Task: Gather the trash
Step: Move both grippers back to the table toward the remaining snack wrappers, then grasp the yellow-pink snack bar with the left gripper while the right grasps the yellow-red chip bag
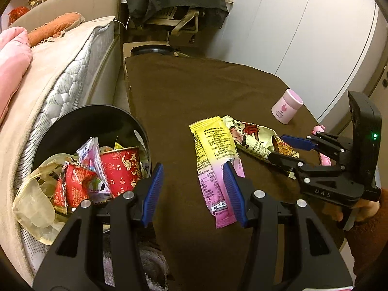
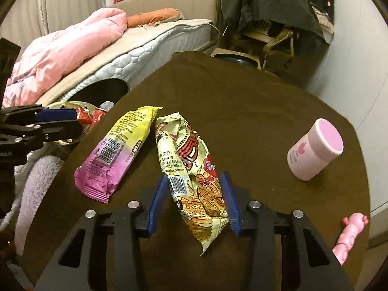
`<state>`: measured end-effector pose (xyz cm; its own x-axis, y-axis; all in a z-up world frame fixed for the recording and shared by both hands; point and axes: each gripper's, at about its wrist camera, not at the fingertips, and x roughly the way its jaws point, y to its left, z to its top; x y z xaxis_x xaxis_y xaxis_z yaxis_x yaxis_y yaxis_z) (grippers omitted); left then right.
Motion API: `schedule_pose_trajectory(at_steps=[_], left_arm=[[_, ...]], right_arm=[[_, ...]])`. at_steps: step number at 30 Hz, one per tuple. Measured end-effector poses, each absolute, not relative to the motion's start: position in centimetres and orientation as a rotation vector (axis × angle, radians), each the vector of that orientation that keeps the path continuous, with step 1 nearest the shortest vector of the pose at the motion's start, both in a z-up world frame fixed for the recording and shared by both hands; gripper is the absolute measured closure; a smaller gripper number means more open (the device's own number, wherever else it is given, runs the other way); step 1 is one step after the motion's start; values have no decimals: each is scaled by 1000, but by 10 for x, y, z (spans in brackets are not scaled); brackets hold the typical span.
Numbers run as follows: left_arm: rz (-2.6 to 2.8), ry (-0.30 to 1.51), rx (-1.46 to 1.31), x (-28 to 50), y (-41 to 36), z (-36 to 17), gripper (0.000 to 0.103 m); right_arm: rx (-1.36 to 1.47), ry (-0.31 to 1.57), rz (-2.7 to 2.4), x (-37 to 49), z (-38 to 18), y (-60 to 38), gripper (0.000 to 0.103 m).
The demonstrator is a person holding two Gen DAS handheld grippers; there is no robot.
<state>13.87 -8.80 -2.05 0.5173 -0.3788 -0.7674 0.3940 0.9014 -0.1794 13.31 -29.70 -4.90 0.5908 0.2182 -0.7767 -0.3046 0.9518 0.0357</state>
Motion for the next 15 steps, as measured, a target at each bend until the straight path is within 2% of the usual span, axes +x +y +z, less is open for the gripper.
schedule_pose_trajectory(at_steps=[4,15], left_arm=[[-472,917,20,137,-90,-22,55],[-509,948,21,137,-118,-32,55]], right_arm=[[-86,877,283,120,-42,-310,73],[-6,850,185,79,-29,-358,74]])
